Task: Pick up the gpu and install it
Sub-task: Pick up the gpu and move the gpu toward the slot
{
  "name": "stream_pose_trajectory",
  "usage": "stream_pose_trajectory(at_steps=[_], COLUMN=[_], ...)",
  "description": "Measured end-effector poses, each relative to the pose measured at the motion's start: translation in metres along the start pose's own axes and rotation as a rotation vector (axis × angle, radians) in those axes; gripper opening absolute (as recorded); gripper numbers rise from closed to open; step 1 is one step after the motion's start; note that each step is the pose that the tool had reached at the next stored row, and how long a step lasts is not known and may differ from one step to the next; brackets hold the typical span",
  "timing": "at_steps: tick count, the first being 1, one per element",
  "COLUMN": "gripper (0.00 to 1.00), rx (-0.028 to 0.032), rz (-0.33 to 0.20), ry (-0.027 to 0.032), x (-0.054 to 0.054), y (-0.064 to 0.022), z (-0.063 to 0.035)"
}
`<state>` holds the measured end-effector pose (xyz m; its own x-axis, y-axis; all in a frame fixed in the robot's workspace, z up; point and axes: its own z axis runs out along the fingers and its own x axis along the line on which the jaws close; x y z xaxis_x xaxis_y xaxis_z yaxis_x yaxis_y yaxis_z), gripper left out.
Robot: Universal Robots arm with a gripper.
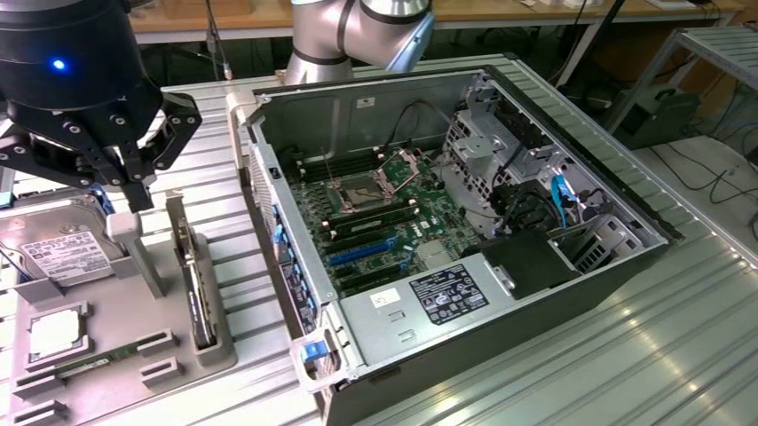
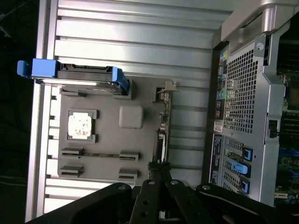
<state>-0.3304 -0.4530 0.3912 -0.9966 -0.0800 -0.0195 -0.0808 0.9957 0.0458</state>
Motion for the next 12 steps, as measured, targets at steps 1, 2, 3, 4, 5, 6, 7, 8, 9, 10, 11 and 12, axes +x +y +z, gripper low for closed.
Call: stream_pose_trajectory(at_steps=[1,2,3,4,5,6,7,8,9,10,11,12], gripper=[0.11,0.17,0.24,0.30,0.42,0.48,0.54,0.54,0.54,0.54,0.54,0.54], rx=[0.0000,0.0000,0.0000,0.0000,0.0000,0.0000,0.0000,0.0000,0.0000,0.0000,0.0000,0.0000], rz=[0.000,0.000,0.000,0.000,0.000,0.000,0.000,0.000,0.000,0.000,0.000,0.000], ry=[0.0000,0.0000,0.0000,0.0000,0.0000,0.0000,0.0000,0.0000,0.0000,0.0000,0.0000,0.0001], x=[0.0000,0.0000,0.0000,0.0000,0.0000,0.0000,0.0000,0.0000,0.0000,0.0000,0.0000,0.0000], y=[0.0000,0.0000,0.0000,0.0000,0.0000,0.0000,0.0000,0.0000,0.0000,0.0000,0.0000,0.0000], z=[0.0000,0.0000,0.0000,0.0000,0.0000,0.0000,0.0000,0.0000,0.0000,0.0000,0.0000,0.0000])
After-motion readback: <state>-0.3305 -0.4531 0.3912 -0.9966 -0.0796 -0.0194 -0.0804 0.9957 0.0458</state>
